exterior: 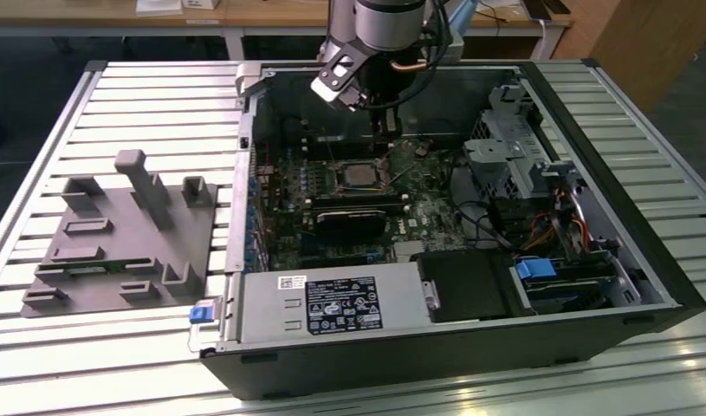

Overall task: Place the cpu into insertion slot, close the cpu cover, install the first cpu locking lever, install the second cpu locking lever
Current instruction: 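Close the cpu cover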

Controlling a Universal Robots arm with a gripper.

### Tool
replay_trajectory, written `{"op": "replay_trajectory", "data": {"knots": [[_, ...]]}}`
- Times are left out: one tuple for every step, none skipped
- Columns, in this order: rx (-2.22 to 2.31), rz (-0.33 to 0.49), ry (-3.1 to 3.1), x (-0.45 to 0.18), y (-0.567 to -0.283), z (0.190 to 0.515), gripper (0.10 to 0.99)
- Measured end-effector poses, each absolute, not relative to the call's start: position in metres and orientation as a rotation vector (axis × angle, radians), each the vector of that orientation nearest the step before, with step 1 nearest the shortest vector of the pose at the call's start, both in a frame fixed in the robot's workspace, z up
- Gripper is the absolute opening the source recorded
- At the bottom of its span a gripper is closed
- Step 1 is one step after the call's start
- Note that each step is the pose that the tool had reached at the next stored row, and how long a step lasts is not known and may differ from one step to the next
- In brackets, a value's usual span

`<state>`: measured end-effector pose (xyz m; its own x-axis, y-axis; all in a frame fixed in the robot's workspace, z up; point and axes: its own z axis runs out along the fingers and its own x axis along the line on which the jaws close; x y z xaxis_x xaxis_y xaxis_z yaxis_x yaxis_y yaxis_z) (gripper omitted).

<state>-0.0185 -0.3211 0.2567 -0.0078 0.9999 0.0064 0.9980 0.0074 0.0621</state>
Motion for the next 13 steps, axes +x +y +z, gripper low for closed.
{"op": "replay_trajectory", "data": {"knots": [[2.185, 0.075, 2.202, -0.016, -0.321, 0.257, 0.106], [2.185, 0.075, 2.202, -0.014, -0.321, 0.257, 0.106], [2.186, 0.075, 2.203, -0.011, -0.321, 0.257, 0.106], [2.186, 0.075, 2.203, -0.008, -0.321, 0.257, 0.106], [2.187, 0.075, 2.204, -0.005, -0.321, 0.257, 0.106], [2.187, 0.074, 2.204, -0.002, -0.321, 0.257, 0.106], [2.187, 0.074, 2.204, -0.001, -0.321, 0.257, 0.106], [2.187, 0.073, 2.204, 0.0, -0.321, 0.258, 0.106], [2.188, 0.073, 2.205, 0.0, -0.321, 0.26, 0.106], [2.188, 0.073, 2.205, 0.001, -0.321, 0.261, 0.106], [2.188, 0.072, 2.205, 0.001, -0.321, 0.262, 0.106], [2.188, 0.072, 2.205, 0.002, -0.321, 0.262, 0.106], [2.189, 0.071, 2.206, 0.005, -0.321, 0.262, 0.106]]}}
